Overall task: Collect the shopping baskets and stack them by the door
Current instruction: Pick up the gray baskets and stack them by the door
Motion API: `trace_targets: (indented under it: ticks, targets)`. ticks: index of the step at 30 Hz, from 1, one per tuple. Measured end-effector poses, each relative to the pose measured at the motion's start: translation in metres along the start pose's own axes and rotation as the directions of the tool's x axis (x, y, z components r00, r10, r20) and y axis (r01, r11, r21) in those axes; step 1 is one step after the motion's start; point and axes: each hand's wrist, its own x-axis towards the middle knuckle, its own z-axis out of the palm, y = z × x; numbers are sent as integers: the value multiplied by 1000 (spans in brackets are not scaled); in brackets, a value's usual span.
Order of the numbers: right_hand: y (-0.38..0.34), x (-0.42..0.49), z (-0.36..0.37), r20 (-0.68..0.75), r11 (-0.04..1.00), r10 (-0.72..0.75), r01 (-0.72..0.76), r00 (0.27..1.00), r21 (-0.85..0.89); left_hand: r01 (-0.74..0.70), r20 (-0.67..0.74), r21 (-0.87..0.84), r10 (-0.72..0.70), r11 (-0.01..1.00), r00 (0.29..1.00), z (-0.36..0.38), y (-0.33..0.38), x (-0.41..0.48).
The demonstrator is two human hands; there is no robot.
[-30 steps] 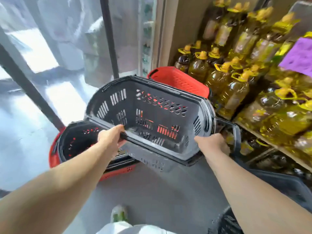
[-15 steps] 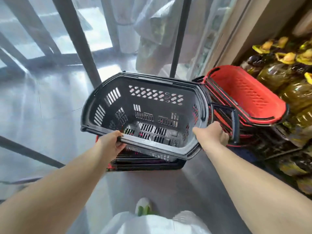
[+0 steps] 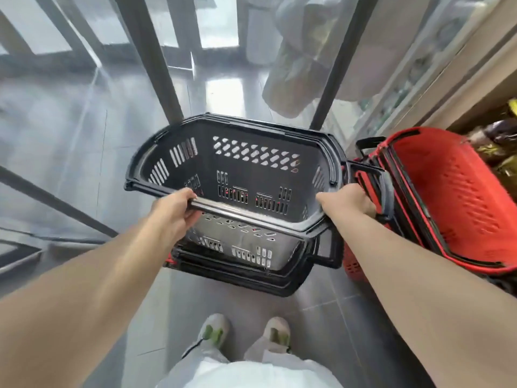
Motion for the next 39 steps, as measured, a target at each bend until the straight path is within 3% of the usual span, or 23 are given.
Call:
trace_targets:
  ticks: [7, 12, 15, 18, 23, 28, 34, 39]
  targets:
    - [7, 33, 3, 41, 998, -51, 52, 998, -21, 36, -57, -47, -38, 998, 998, 21, -18, -7]
    - [55, 33, 46, 187, 1000, 11, -9, 982, -12, 155, -108, 20, -152, 988, 982, 19, -66, -1]
    - [75, 34, 61, 312, 999, 9, 6, 950, -47, 266, -125, 248, -241, 932, 962, 11, -89, -3]
    - [85, 34, 62, 421, 998, -45, 62, 906, -28, 304, -74, 593, -326, 746, 943, 8, -96, -12]
    - [88, 28, 49, 376, 992, -126, 113, 918, 55, 22, 104, 699, -132, 714, 986, 51, -78, -21]
    - [97, 18, 23, 297, 982, -122, 72, 947, 176, -295, 366, 736, 8, 610, 930, 105, -67, -32]
    - [136, -21, -13, 104, 919, 35, -73, 994, 388, -600, 680, 676, -49, 427, 732, 168, -71, -64]
    - [174, -94, -14, 13, 771, 344, -291, 939, 566, -779, 823, 567, -224, 268, 522, 198, -101, -107]
